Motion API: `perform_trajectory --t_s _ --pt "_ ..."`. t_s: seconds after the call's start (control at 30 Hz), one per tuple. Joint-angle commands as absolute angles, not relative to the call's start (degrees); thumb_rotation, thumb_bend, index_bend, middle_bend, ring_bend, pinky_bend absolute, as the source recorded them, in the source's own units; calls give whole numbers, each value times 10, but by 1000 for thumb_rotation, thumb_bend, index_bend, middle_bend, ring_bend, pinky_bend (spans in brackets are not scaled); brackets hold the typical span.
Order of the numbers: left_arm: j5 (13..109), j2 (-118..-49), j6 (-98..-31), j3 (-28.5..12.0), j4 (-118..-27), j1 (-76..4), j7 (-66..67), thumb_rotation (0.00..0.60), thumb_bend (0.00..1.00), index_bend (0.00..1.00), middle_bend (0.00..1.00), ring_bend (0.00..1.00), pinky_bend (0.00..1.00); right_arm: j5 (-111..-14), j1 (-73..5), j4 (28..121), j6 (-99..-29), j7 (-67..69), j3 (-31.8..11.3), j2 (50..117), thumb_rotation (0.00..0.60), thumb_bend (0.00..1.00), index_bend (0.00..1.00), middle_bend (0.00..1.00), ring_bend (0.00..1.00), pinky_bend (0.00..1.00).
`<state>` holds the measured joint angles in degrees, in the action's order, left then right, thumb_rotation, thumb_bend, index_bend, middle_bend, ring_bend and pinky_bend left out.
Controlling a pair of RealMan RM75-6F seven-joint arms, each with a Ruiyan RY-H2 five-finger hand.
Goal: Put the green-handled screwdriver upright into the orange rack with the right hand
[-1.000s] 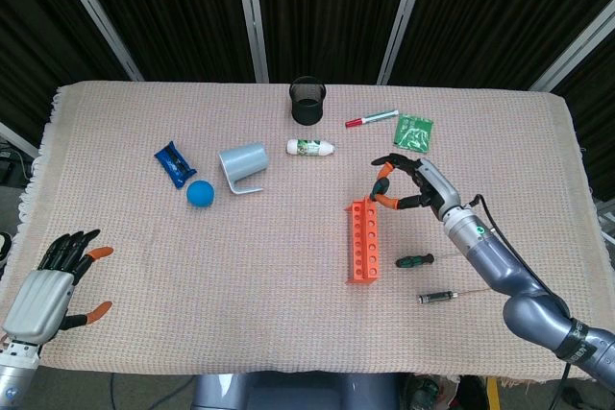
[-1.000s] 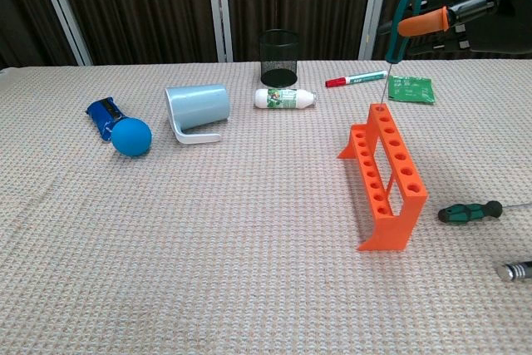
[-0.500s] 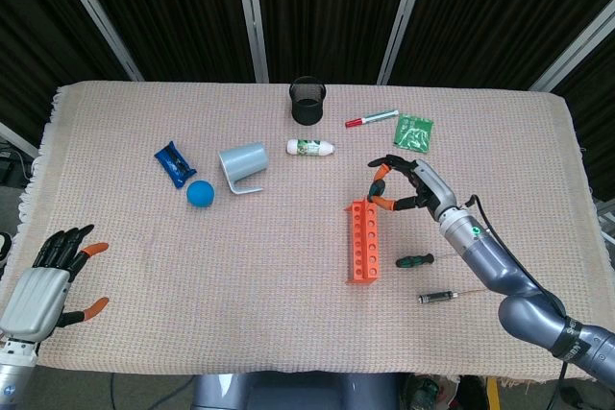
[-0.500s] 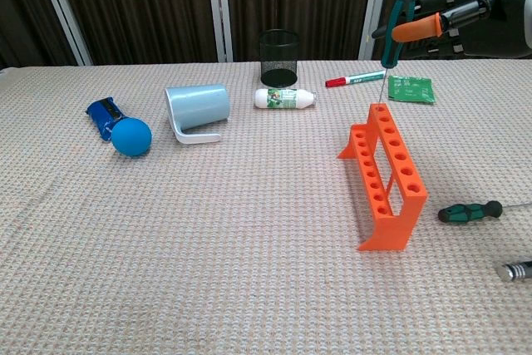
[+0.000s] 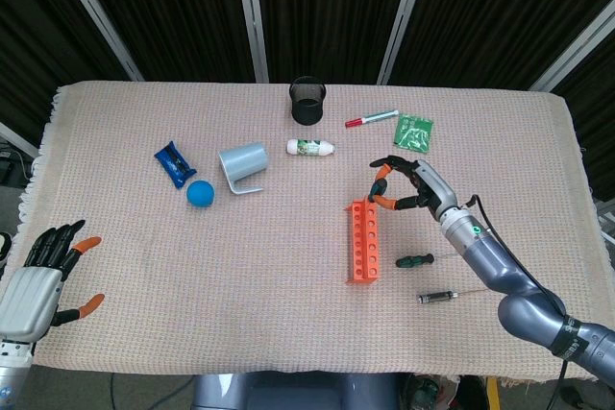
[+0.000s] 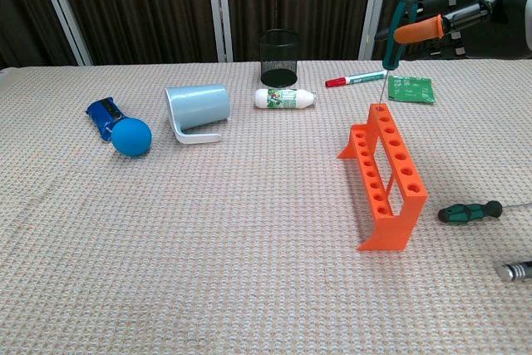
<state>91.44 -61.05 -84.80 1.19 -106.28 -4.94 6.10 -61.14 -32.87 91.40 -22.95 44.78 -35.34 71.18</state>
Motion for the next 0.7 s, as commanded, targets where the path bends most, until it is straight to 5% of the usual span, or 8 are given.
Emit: perform_trajectory --t_s 0.03,0.7 --pt "914 -611 -847 12 -1065 -50 63 600 177 191 8 0 0 -617 -328 919 -232 452 -354 703 600 254 576 235 0 0" --pt "913 -607 -841 13 -1071 -51 66 600 178 192 8 0 0 -633 -341 901 -229 490 -329 700 600 254 576 235 0 0"
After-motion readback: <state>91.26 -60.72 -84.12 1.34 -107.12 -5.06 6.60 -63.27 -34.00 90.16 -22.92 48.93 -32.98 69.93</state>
